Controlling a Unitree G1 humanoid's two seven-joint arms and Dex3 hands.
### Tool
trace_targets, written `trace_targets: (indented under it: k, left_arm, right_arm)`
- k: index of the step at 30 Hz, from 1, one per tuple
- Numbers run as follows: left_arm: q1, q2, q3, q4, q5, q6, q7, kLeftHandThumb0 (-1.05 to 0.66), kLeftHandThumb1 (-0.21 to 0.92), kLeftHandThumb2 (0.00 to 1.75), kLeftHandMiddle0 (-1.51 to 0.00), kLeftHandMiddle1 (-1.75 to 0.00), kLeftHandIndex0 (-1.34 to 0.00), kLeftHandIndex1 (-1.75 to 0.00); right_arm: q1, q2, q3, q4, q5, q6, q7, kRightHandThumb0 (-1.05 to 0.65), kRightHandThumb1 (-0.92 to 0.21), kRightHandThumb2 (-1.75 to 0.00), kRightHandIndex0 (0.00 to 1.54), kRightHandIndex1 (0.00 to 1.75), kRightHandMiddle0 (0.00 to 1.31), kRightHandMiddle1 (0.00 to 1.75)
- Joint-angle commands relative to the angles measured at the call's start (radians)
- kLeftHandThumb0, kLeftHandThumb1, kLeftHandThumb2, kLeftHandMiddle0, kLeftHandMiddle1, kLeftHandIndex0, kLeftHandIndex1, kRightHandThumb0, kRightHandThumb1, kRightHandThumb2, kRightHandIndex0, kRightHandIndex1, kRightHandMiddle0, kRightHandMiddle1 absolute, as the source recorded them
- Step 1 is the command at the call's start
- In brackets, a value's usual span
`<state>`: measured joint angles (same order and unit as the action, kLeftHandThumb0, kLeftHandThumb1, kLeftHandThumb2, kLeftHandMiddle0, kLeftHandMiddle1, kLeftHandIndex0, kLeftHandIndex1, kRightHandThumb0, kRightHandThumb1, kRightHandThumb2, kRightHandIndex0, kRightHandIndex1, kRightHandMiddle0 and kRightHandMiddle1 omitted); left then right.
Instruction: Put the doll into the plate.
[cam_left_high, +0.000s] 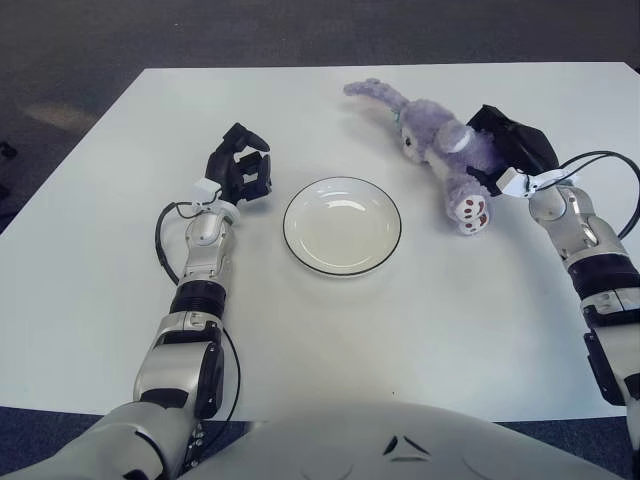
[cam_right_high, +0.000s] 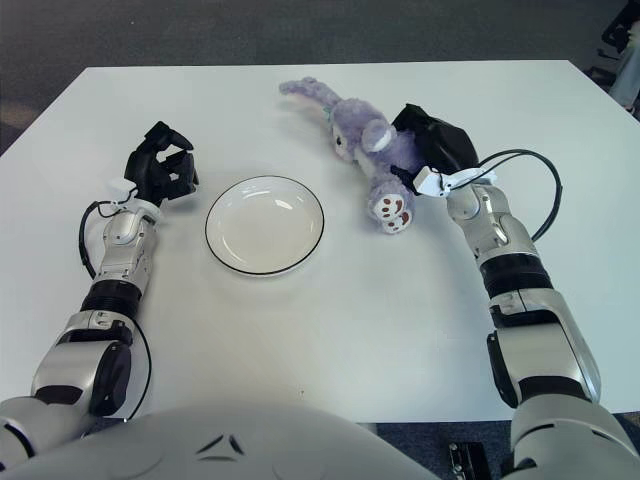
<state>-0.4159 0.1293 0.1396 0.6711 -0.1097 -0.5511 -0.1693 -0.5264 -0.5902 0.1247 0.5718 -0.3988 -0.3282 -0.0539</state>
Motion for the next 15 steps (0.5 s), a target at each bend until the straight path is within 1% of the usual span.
trace_targets:
  k: [1,3,6,11,13,15]
  left_arm:
    - [0.118,-0.043,-0.022,0.073,0.027,-0.013,0.013,-0.43,0.47,1.12,-0.97,-1.74,-0.49,-1.75]
    - [0.117,-0.042,-0.022,0.073,0.028,-0.013,0.013,-0.43,0.47,1.13,-0.97,-1.74,-0.49,-1.75]
    - [0.116,-0.040,-0.022,0.074,0.029,-0.013,0.011,-0.43,0.47,1.13,-0.97,-1.75,-0.49,-1.75]
    - [0.114,-0.038,-0.021,0.077,0.029,-0.014,0.010,-0.43,0.47,1.13,-0.98,-1.75,-0.49,-1.75]
    - [0.114,-0.038,-0.021,0.077,0.029,-0.014,0.011,-0.43,0.47,1.13,-0.98,-1.75,-0.49,-1.75]
    - [0.114,-0.037,-0.021,0.078,0.030,-0.013,0.012,-0.43,0.47,1.12,-0.98,-1.75,-0.49,-1.75]
  right_arm:
    - [0.053,0.068,-0.053,-0.022,0.126,0.137,0.105,0.00,-0.11,-1.56,0.75,1.74,0.55,1.75]
    - [0.059,0.083,-0.072,-0.051,0.159,0.185,0.122,0.00,-0.11,-1.56,0.75,1.75,0.55,1.75]
    - [0.064,0.120,-0.116,-0.103,0.241,0.299,0.161,0.00,-0.10,-1.58,0.76,1.75,0.56,1.75]
    - [0.066,0.156,-0.170,-0.167,0.348,0.444,0.221,0.00,-0.14,-1.52,0.77,1.69,0.52,1.75]
    - [0.066,0.172,-0.197,-0.188,0.398,0.502,0.241,0.00,-0.14,-1.51,0.77,1.68,0.51,1.75]
    - [0.052,0.191,-0.239,-0.192,0.470,0.577,0.270,0.00,-0.13,-1.51,0.79,1.66,0.52,1.75]
